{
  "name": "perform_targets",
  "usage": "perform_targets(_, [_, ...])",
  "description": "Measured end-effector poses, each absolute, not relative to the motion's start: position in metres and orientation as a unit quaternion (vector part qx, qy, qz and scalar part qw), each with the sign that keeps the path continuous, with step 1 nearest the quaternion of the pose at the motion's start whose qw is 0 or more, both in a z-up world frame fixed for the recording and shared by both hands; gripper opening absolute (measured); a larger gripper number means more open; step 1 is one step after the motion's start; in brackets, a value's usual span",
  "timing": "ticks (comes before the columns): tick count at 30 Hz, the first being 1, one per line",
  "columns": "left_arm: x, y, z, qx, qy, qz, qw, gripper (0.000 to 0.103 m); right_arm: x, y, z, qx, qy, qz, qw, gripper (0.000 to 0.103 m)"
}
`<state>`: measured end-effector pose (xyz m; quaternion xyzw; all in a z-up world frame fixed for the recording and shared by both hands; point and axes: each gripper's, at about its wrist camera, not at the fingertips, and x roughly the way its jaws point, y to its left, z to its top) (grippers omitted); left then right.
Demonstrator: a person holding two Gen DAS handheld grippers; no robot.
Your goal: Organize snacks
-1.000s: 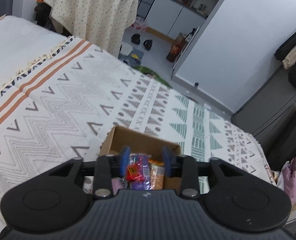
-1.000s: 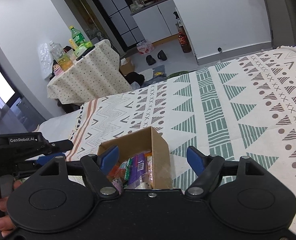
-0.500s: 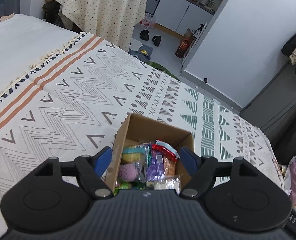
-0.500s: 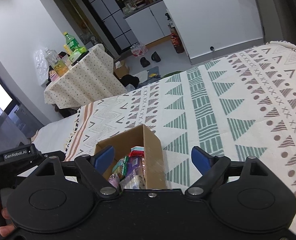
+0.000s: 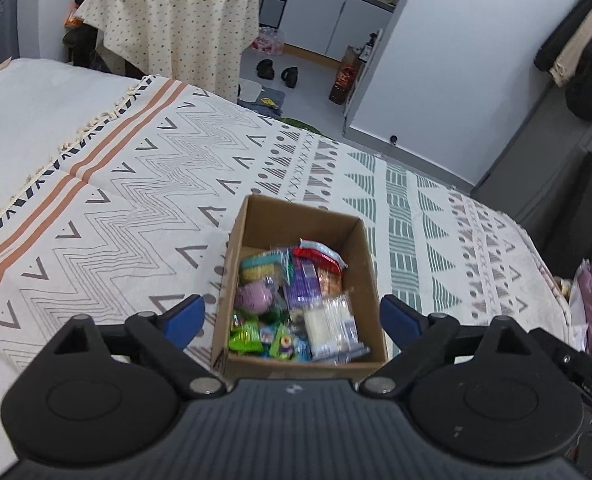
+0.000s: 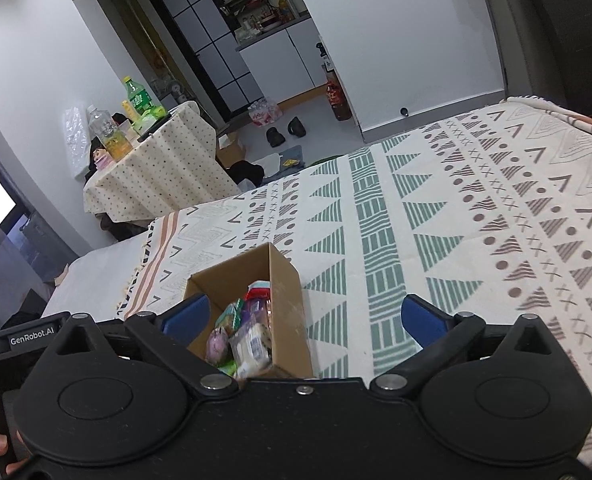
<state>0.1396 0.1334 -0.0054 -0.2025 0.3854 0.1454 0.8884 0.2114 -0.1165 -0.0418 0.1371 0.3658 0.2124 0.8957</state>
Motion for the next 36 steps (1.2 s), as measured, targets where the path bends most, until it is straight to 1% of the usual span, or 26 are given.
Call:
perform_targets(7, [0.114, 0.113, 0.002, -0.178, 0.382, 0.124, 0.899, 0.099, 0.185, -0.126, -0.031, 0.121, 0.356, 0.210, 0.902, 0.103])
perform_targets(9, [0.107, 0.108, 0.006, -0.172, 0.379, 0.116, 0.902, 0.103, 0.178, -0.129, -0.028, 0.119, 0.354, 0.207, 0.904, 0.103])
perform_targets(19, [0.080, 0.085, 0.021, -0.148, 0.373, 0.082, 0.912, 0.103, 0.142, -0.142, -0.008, 0.094, 0.335, 0.190, 0.918, 0.103])
perform_targets(36, [0.026, 0.058, 0.061, -0.106, 0.339, 0.050, 0.933, 0.103, 0.082, -0.162, 0.033, 0.074, 0.291, 0.179, 0.937, 0.103])
